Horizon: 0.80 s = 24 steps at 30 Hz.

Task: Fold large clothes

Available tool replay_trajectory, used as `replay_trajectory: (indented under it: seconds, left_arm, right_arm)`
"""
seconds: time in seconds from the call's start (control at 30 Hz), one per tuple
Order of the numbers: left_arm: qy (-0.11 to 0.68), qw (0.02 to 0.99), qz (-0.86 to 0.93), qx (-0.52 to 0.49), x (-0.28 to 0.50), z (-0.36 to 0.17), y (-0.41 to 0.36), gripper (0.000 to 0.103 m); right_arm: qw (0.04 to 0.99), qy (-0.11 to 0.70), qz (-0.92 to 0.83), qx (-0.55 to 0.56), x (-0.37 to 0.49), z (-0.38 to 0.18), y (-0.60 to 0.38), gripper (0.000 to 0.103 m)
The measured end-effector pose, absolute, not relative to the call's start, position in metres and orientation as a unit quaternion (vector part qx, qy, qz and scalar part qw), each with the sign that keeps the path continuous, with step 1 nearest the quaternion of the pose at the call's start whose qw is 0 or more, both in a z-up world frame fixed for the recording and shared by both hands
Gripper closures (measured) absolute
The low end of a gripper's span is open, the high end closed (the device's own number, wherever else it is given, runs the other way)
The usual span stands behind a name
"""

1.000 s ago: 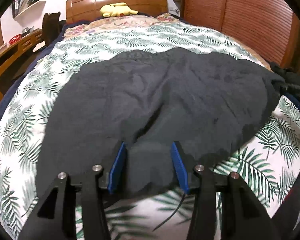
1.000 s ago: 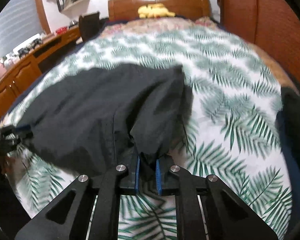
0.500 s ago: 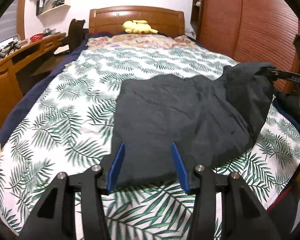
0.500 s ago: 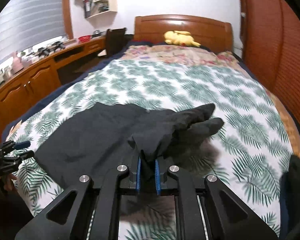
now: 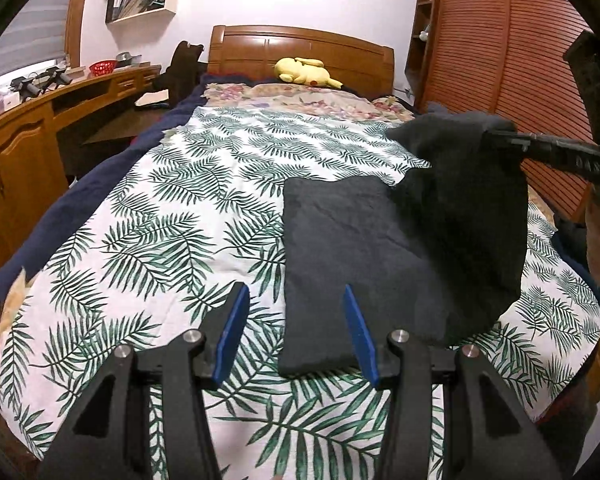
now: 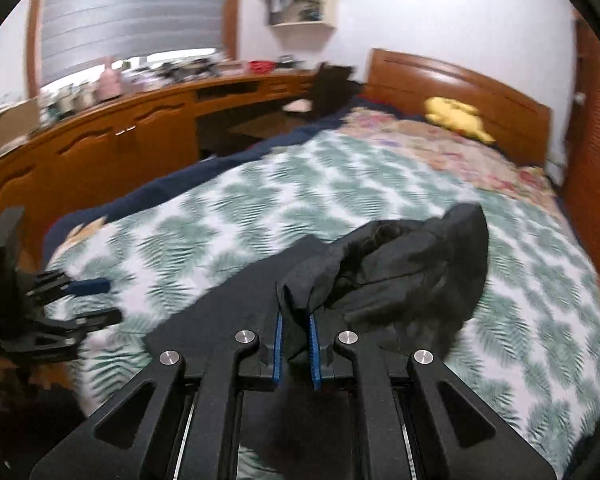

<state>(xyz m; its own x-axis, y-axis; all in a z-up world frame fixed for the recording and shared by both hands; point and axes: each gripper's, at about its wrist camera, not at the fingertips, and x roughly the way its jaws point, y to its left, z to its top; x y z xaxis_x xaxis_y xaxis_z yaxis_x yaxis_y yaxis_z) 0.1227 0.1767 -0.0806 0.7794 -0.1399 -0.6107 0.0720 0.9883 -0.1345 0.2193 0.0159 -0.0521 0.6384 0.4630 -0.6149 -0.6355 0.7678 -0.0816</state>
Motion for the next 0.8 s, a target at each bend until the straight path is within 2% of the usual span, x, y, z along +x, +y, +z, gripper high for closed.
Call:
replay_trajectory:
  seconds: [0.13, 0.17, 0.33, 0.5, 0.67, 0.8]
  left_arm:
    - [0.328, 0.942, -0.055, -0.050, 0.123, -0.082, 0.177, 0.055]
    - [0.328, 0.942, -0.054, -0.050, 0.123, -0.081, 0.177, 0.055]
    - [0.324, 0.943, -0.058, -0.051, 0.122, -0.080, 0.176, 0.055]
    - [0.321, 0.944, -0.061, -0.055, 0.124, -0.076, 0.173, 0.055]
    - [0.312, 0.946, -0.071, -0.053, 0.124, -0.072, 0.166, 0.055]
    - [0.307, 0.947, -0.078, -0.049, 0.125, -0.070, 0.159, 0.055]
  right_arm:
    - [0.866, 0.347, 0.328, -0.151, 0.215, -0.082, 0.041, 0.095]
    - [0.862, 0.358, 0.324, -0.156, 0.214, -0.092, 0.045, 0.091]
    - [0.858, 0.374, 0.316, -0.156, 0.209, -0.104, 0.043, 0.088]
    - [0.867, 0.357, 0.324, -0.129, 0.198, -0.087, 0.023, 0.063]
    - [0.880, 0.332, 0.310, -0.141, 0.186, -0.077, 0.002, 0.060]
    - [0.885, 0.350, 0.269, -0.147, 0.192, -0.090, -0.024, 0.060]
